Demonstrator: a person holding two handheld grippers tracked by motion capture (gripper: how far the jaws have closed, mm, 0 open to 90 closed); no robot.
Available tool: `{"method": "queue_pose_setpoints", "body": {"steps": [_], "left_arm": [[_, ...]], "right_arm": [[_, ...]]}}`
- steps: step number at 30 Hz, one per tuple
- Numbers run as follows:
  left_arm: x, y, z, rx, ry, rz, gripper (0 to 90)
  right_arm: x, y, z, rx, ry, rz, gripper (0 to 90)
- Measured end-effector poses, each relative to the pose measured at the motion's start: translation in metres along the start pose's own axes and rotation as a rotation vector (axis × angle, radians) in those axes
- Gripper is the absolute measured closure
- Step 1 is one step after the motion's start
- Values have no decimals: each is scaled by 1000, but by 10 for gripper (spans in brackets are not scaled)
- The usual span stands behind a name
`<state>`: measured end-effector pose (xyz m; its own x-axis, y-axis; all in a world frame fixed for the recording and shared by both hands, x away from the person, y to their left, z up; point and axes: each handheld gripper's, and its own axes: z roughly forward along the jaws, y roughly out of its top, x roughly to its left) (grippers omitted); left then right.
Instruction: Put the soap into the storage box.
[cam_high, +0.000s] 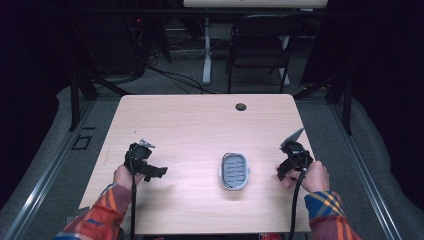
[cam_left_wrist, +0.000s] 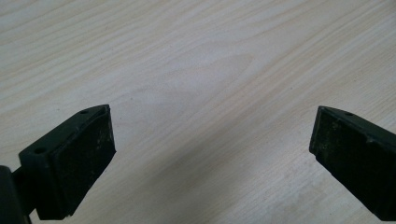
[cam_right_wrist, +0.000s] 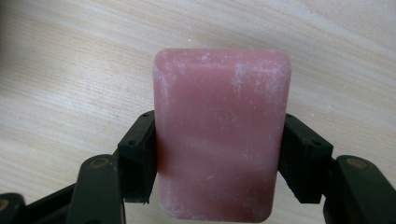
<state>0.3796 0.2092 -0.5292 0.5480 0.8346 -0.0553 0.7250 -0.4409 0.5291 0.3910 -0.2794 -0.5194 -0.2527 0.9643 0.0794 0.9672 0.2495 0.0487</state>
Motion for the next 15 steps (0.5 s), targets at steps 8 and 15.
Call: {"method": "queue_pose_setpoints", "body": {"steps": [8,15], "left_arm": [[1,0,2,10,-4,-1,3],[1,0,1,8,-6,0,3]], "right_arm": [[3,1,-4,5,8,-14,372],[9,2,-10,15,0,-52,372]]}}
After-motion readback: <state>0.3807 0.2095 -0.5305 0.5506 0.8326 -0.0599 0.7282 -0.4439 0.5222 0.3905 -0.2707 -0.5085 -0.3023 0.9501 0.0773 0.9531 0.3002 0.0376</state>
